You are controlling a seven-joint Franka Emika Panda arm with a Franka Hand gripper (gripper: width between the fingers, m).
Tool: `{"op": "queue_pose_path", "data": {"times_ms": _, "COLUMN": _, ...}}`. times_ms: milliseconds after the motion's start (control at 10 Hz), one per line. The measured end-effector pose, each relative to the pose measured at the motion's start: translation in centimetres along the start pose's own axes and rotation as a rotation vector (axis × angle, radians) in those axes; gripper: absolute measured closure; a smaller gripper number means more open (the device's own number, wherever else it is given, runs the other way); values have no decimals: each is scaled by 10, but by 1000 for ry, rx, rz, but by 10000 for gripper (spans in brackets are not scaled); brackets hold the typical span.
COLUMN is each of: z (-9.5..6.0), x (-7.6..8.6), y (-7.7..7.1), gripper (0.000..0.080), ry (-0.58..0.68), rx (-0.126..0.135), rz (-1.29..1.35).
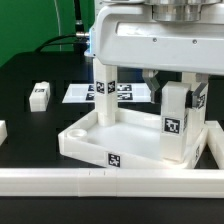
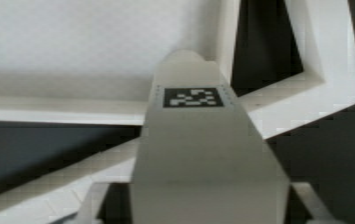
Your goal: Assemble desk
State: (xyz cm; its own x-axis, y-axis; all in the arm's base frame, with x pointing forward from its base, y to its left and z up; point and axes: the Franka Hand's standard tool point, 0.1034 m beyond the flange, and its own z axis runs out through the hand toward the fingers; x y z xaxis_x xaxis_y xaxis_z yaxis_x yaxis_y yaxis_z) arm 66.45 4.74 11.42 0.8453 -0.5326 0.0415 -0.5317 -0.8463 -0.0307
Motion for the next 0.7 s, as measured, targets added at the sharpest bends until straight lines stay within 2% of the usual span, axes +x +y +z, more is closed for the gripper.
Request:
{"op": "queue_pose_path", "data": {"times_ms": 200, "z": 1, "x": 0, "y": 0, "gripper": 507, "ry": -1, "rx": 4, "rz": 111}}
{"op": "queue_pose_path", "data": {"times_ms": 300, "z": 2, "x": 0, "y": 1, "gripper": 507, "ry": -4, "rx": 25, "rz": 257}}
{"op": "queue_pose_path", "data": {"times_ms": 700, "z": 3, "x": -2, "y": 1, "gripper": 507, "ry": -8, "rx": 26, "rz": 570}}
